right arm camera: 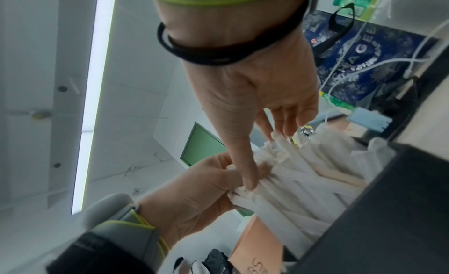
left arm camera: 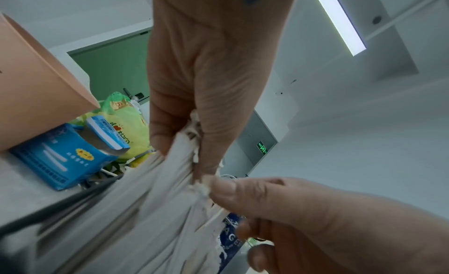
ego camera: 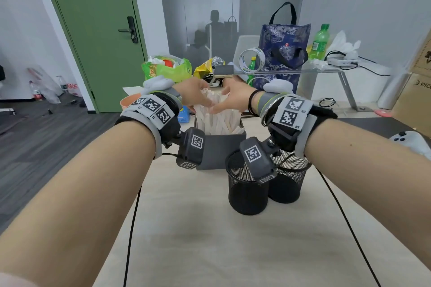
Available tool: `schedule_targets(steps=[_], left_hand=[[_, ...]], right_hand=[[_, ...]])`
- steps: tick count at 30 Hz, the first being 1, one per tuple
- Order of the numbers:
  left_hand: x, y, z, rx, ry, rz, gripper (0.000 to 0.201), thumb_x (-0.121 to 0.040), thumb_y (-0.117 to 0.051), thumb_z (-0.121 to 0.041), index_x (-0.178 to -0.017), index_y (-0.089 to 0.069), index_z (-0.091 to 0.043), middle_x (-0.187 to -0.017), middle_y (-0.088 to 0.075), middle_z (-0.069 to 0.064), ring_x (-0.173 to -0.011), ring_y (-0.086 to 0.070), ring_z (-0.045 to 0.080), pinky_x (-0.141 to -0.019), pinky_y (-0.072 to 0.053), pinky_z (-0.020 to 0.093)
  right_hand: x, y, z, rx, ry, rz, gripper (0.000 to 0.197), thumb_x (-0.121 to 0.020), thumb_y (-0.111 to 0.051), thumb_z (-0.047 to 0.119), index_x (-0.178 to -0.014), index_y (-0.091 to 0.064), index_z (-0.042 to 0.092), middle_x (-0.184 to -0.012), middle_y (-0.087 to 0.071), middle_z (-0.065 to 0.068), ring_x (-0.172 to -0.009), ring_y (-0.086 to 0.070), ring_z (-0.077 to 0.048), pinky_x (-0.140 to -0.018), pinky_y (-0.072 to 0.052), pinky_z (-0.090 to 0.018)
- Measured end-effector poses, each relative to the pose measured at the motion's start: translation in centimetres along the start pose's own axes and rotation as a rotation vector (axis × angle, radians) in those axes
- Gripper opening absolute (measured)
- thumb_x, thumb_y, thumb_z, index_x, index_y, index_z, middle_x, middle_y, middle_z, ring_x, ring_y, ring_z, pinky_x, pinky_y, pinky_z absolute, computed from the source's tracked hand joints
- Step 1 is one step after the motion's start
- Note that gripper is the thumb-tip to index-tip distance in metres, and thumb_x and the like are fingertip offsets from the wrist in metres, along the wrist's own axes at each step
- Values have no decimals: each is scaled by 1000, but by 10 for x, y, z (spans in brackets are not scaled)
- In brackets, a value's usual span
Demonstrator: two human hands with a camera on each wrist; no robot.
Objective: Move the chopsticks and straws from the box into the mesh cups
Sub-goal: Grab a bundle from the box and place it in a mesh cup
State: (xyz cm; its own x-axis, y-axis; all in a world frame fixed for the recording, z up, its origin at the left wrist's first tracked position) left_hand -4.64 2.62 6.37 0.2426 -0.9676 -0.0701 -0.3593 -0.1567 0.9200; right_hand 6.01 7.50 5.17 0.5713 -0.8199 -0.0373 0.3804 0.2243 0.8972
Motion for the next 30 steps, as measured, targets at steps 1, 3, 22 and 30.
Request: schedule_targets(steps=[1,3,22,30], left_hand=[[0,2,-3,-12,-13,-20,61,-86,-66,-24,-141,-42,-10,-123,-55,8,-88,-59,21,-53,-52,16],[0,2,-5,27,-25,-37,57,-87,-65,-25,-138,-45,-10,-111,-54,4,-71,-63,19,-54,-50,15],[5,-25,-25,566,88,31,16,-97,-43,-26,-106,-42,-13,-101,-48,11,-75,-47,14,-61,-42,25],[7,-8,-13,410,32,-42,7,-93,-46,-10,-95,-52,-11,-80,-51,3,-70,-49,16,-68,-48,27]], right_hand=[[2,-3,2,-59,6,54,87,-50,-79,61,-118,-58,11,-109,-63,-7,-94,-62,-23,-83,-56,-38],[4,-12,2,-162,2,160,60,-64,-81,46,-106,-57,10,-93,-63,-5,-79,-60,-15,-65,-54,-26],[-15,-22,-7,-512,-31,180,55,-74,-77,31,-122,-55,15,-87,-59,-1,-33,-55,-4,-39,-43,-16],[-15,-14,-14,-372,-69,87,28,-78,-71,19,-98,-55,6,-61,-55,-9,-49,-50,-19,-42,-40,-23]])
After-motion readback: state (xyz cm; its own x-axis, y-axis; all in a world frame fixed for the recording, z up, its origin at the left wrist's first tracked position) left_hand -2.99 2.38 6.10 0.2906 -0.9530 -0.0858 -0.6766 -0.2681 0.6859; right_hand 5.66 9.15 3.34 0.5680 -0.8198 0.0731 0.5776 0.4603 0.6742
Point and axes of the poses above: each hand's wrist, its own x-axis away from the middle knuckle, its own y-axis out of the back of the hand, z = x × y, the point moved 7 cm from there along -x, towards the middle knuckle
